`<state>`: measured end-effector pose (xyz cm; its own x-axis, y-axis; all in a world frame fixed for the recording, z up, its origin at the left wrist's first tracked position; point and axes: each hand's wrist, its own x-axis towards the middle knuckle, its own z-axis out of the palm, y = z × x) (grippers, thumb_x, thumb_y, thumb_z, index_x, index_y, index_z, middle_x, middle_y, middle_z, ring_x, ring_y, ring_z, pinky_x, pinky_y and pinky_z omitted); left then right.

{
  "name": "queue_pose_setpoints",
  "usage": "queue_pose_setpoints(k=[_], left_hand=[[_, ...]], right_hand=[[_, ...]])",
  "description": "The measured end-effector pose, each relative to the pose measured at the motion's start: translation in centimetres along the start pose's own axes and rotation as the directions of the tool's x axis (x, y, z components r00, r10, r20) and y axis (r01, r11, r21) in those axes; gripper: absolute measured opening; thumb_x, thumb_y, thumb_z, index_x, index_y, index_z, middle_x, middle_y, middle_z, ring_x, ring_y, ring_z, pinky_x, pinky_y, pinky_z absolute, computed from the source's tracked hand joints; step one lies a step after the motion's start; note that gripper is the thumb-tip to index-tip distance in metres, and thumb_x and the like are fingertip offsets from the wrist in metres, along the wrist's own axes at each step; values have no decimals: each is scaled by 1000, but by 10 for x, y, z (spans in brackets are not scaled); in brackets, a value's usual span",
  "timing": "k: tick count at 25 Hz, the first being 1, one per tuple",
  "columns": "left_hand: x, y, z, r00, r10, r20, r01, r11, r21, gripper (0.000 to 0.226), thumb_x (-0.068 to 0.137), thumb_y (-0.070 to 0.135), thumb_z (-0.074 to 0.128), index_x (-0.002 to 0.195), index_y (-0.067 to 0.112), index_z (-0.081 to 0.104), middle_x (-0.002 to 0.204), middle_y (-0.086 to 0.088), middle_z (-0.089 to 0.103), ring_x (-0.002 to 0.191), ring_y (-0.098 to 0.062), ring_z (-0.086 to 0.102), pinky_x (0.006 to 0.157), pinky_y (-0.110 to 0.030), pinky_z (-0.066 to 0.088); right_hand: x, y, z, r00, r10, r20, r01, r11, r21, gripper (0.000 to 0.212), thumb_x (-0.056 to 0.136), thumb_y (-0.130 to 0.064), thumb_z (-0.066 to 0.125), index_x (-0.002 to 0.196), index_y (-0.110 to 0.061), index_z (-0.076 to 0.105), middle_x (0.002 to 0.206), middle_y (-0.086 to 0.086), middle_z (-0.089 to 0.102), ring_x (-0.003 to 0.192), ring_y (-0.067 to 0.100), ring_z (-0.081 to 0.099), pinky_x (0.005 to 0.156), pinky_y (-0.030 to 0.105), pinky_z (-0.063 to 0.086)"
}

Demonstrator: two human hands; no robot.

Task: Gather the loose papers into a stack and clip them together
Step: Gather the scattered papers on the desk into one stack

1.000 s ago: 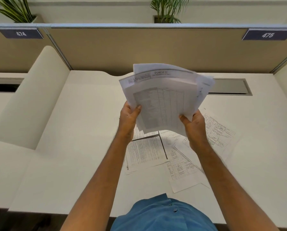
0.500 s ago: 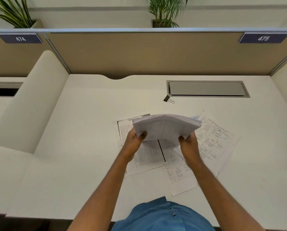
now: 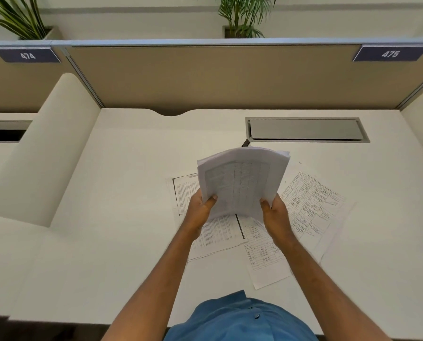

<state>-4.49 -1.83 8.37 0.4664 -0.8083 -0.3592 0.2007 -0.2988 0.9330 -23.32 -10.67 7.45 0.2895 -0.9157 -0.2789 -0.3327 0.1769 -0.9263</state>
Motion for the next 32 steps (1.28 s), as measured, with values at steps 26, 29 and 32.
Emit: queue_pose_setpoints(k=[26, 29, 32], left_hand=[[24, -77, -24, 879, -364, -308, 420, 897, 138, 62, 78, 42, 60, 137, 29, 53, 135, -1, 64, 119, -26, 62, 104, -50, 53], [16, -67, -8, 881, -299, -366, 409, 870, 274, 54, 90, 33, 60, 142, 26, 49, 145, -1, 47, 131, -28, 45, 110, -51, 46], [13, -67, 3, 863, -280, -420, 433, 838, 331, 60, 95, 28, 59, 151, 24, 39, 156, -4, 30, 139, -30, 31, 115, -51, 38]], right_hand=[[4, 61, 36, 966, 237, 109, -171, 891, -421, 63, 97, -13, 56, 156, -20, 35, 154, 7, 37, 142, 29, 37, 118, 42, 34], [10, 59, 31, 943, 319, 97, -293, 931, -216, 51, 94, -11, 59, 143, -25, 52, 136, 4, 60, 117, 19, 61, 99, 36, 52], [8, 54, 29, 915, 368, 164, -349, 928, -133, 44, 98, -12, 58, 142, -17, 52, 131, 1, 65, 116, 19, 62, 101, 36, 50]])
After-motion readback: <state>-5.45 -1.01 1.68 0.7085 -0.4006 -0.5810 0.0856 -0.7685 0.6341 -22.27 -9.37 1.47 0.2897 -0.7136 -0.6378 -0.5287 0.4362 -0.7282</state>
